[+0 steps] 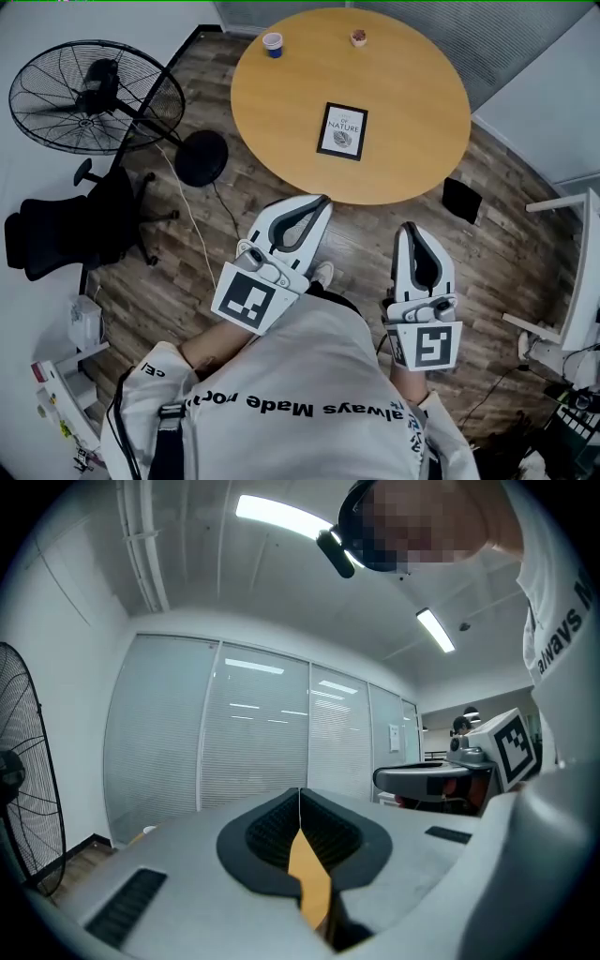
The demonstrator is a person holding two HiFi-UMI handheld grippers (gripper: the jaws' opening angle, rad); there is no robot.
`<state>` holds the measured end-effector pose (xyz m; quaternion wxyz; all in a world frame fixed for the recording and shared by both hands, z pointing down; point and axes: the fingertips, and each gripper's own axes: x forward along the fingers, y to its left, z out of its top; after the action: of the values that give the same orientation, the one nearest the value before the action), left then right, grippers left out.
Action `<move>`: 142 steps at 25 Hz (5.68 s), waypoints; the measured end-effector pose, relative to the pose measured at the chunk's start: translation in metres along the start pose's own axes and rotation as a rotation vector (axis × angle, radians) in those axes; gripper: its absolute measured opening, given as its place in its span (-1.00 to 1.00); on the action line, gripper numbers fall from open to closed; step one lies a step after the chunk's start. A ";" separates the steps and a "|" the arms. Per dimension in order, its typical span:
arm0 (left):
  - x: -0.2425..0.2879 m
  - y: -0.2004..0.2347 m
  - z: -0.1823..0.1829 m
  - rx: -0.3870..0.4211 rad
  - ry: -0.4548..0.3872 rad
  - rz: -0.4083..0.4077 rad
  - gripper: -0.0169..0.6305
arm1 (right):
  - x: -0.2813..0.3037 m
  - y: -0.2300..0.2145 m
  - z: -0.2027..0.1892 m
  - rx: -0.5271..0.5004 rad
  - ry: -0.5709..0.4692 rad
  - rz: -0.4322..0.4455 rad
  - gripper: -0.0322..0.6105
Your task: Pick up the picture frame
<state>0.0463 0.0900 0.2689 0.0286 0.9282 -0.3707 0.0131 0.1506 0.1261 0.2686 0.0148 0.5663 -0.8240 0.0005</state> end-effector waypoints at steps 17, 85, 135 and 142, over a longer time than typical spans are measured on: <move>0.057 0.051 -0.009 -0.019 0.007 0.018 -0.86 | 0.072 -0.031 -0.014 0.003 0.029 0.029 -0.78; 0.234 0.251 -0.456 -0.287 0.790 -0.001 -0.66 | 0.304 -0.118 -0.454 0.160 0.748 -0.010 -0.60; 0.233 0.253 -0.428 -0.305 0.776 0.028 -0.61 | 0.308 -0.119 -0.442 0.238 0.749 -0.093 -0.56; 0.225 0.251 -0.401 -0.268 0.729 0.042 -0.61 | 0.305 -0.116 -0.420 0.223 0.698 -0.105 -0.56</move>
<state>0.0355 -0.2209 0.6901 0.2790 0.8430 -0.3536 0.2940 0.1594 -0.1924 0.6938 0.2331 0.5716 -0.7342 0.2826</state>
